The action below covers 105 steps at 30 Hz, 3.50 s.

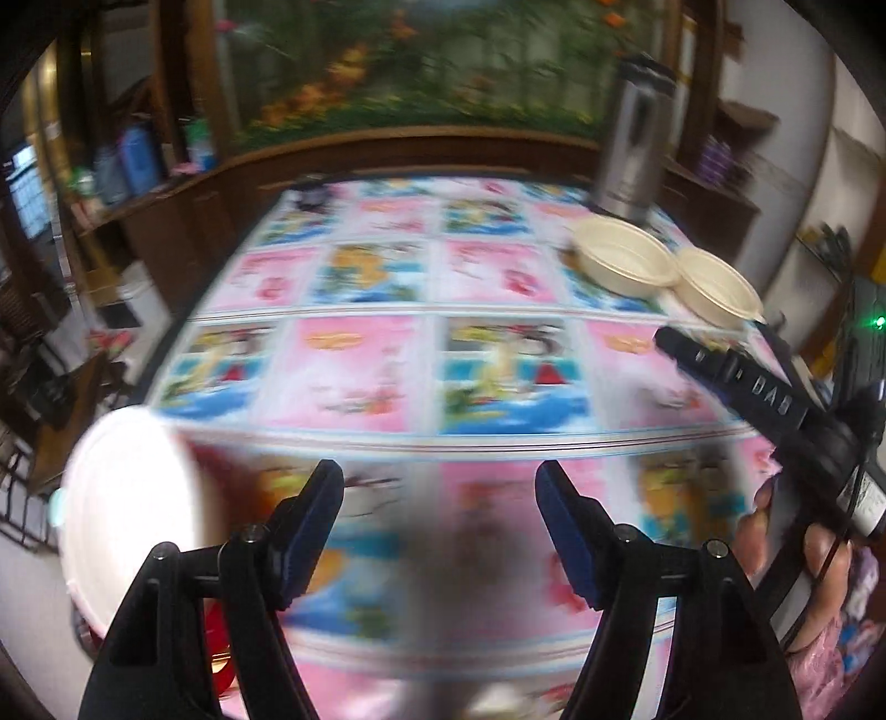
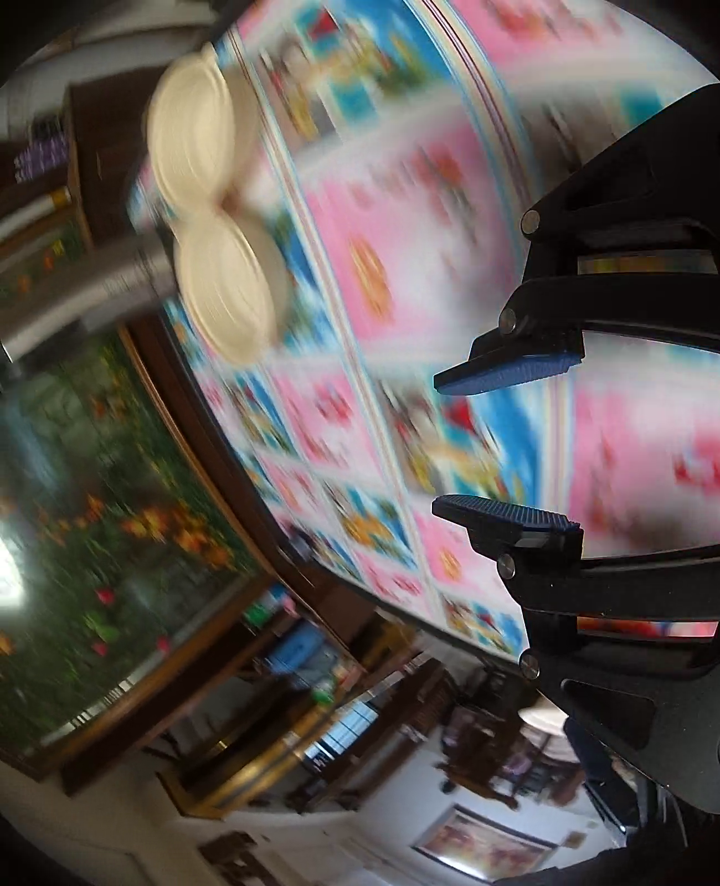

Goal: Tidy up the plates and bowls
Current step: 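Move the right gripper to the rim of a beige bowl, then pinch the beige bowl rim with the right gripper and lift it, then carry the beige bowl with the right gripper to the plate stack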

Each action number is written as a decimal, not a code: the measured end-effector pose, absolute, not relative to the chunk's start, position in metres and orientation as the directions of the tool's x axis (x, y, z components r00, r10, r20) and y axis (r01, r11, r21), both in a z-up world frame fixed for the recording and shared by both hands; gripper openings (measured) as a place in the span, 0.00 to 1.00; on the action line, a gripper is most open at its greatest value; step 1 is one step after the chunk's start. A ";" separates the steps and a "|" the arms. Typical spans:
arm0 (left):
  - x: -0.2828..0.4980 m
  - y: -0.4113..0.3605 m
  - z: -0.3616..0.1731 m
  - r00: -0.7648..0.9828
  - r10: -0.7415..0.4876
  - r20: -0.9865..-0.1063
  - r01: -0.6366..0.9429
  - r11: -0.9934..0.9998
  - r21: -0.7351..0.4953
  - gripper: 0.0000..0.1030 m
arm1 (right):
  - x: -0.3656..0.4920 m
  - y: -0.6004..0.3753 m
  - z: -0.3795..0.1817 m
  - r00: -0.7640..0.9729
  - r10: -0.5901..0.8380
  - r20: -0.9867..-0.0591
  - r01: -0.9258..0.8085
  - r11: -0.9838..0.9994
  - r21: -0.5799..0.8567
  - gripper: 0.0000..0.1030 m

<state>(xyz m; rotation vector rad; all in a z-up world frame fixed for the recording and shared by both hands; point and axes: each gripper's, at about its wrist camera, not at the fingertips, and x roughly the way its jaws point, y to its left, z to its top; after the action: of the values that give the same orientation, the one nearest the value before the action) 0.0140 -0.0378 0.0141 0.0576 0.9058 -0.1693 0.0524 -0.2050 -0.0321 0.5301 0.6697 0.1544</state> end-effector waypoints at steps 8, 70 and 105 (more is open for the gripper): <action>0.029 -0.110 -0.013 0.511 -0.164 -0.844 0.296 0.955 -0.006 0.70 | 0.056 -0.355 -0.012 0.847 -0.038 -0.530 0.332 0.817 0.471 0.36; 0.103 -0.126 -0.057 0.352 -0.189 -0.917 0.119 0.980 -0.156 0.58 | 0.109 -0.302 -0.075 0.371 0.440 -0.818 -0.032 0.886 0.463 0.28; 0.007 0.096 0.027 0.621 -0.008 -0.784 -0.117 0.988 -0.104 0.10 | 0.092 -0.048 -0.015 0.413 0.546 -0.729 -0.316 0.837 0.447 0.09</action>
<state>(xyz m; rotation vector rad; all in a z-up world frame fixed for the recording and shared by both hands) 0.0072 0.0955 0.0267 -0.1501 0.8991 0.0630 0.0916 -0.0484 -0.0155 0.2556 1.0086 0.5491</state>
